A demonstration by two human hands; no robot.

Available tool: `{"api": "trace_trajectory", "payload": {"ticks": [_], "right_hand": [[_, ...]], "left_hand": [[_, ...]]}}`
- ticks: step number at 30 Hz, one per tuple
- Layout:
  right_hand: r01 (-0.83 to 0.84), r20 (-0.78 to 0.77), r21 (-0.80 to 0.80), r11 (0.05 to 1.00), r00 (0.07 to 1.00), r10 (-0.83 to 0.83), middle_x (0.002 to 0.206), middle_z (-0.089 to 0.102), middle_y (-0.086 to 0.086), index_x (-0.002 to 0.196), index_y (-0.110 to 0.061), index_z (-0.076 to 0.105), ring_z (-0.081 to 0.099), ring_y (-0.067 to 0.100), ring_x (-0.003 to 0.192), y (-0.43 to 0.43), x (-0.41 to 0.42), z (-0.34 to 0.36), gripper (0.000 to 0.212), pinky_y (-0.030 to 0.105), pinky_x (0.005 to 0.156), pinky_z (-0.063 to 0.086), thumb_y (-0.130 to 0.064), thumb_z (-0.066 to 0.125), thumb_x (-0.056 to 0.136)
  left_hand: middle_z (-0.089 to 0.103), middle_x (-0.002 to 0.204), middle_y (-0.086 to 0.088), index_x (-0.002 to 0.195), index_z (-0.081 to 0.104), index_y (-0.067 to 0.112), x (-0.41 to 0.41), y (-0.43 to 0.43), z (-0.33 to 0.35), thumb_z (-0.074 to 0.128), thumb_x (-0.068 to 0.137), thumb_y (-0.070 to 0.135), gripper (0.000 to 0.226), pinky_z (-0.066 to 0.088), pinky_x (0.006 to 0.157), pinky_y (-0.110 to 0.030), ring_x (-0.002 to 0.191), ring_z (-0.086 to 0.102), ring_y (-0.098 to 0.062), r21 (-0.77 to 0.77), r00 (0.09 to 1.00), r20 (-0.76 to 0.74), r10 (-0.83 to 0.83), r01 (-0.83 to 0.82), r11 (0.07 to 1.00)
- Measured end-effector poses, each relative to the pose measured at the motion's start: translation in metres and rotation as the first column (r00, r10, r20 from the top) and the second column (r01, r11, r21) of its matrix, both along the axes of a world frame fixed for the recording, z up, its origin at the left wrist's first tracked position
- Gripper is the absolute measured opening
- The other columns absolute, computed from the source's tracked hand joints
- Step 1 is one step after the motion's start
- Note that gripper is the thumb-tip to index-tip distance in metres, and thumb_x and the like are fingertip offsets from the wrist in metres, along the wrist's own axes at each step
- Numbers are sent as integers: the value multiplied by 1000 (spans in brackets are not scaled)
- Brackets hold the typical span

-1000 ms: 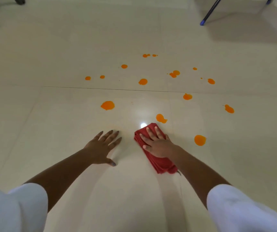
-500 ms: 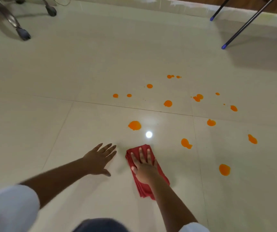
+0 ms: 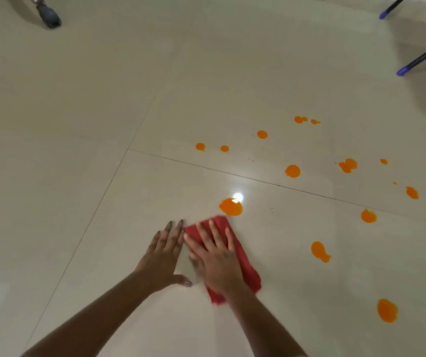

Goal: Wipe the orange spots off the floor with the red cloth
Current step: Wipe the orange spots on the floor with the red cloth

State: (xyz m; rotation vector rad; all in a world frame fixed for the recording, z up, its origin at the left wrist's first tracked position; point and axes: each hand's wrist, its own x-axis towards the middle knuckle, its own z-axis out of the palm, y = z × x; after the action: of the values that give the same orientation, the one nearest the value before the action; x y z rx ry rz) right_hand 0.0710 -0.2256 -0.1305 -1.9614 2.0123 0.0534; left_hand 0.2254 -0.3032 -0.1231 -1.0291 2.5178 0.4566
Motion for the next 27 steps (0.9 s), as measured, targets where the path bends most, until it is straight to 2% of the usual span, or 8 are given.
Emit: {"api": "trace_trajectory", "payload": {"ticks": [5, 7, 10, 13, 17, 20, 24, 27], "right_hand": [[228, -96, -33, 973, 968, -230, 158, 3, -4, 145, -44, 6, -3, 23, 144, -90, -64, -6, 47, 48, 114, -3, -44, 16, 98], [390, -84, -70, 918, 915, -395, 158, 5, -5, 145, -43, 8, -1, 22, 144, -79, -84, -12, 47, 48, 114, -2, -45, 15, 98], [561, -46, -149, 814, 818, -573, 154, 25, 1, 143, -37, 28, 16, 28, 142, -34, -53, -14, 51, 54, 112, 8, -42, 21, 93], [370, -17, -131, 920, 927, -375, 151, 30, 3, 141, -34, 35, 24, 31, 140, -13, -1, -12, 50, 55, 110, 12, -41, 27, 91], [129, -62, -110, 986, 989, -136, 157, 14, -2, 144, -42, 17, 7, 26, 144, -83, -38, -10, 49, 52, 114, 2, -41, 18, 95], [290, -111, -53, 955, 949, -295, 158, 1, -4, 145, -44, 7, -3, 23, 144, -104, -92, -14, 47, 50, 114, -2, -41, 17, 99], [607, -73, -193, 771, 775, -628, 155, 21, 2, 145, -37, 22, 12, 28, 143, -28, -77, -17, 49, 55, 112, 6, -39, 23, 96], [404, -52, -184, 896, 906, -420, 152, 28, 4, 143, -34, 29, 22, 32, 140, 9, -27, -16, 50, 57, 111, 11, -40, 26, 93]], "left_hand": [[-47, 141, -2, 133, -38, 11, 3, 2, -10, 36, 60, 84, 127, -7, 117, -43, 130, -43, -20, 27, 998, -42, -38, 39, 999], [-35, 149, 0, 138, -31, 17, 4, -2, -10, 26, 53, 89, 126, -2, 117, -46, 133, -36, -19, -34, 997, -61, -49, 47, 998], [-47, 141, -2, 129, -43, 21, -4, -6, -11, 27, 47, 91, 129, -19, 111, -45, 129, -43, -21, 34, 999, -13, -32, 32, 999], [-53, 136, 2, 123, -49, 18, -17, -6, -12, 26, 45, 91, 130, -20, 110, -48, 125, -48, -21, 78, 999, -33, 32, -29, 997], [-52, 135, -1, 124, -46, 12, -17, -6, -6, 39, 53, 86, 133, -19, 112, -47, 124, -49, -22, 107, 997, 36, 68, -71, 992], [-48, 140, -2, 130, -39, 11, -18, -6, -1, 47, 56, 85, 136, -13, 115, -48, 129, -43, -25, 85, 997, 39, 73, -76, 993], [-43, 142, -5, 135, -33, 8, -27, -1, 4, 51, 60, 82, 135, -15, 113, -49, 132, -39, -27, 54, 994, 23, 104, -105, 993], [-33, 150, -7, 142, -24, 12, -41, -3, 3, 32, 51, 92, 133, -23, 103, -59, 135, -34, -30, -76, 1000, 3, -11, 11, 997]]}}
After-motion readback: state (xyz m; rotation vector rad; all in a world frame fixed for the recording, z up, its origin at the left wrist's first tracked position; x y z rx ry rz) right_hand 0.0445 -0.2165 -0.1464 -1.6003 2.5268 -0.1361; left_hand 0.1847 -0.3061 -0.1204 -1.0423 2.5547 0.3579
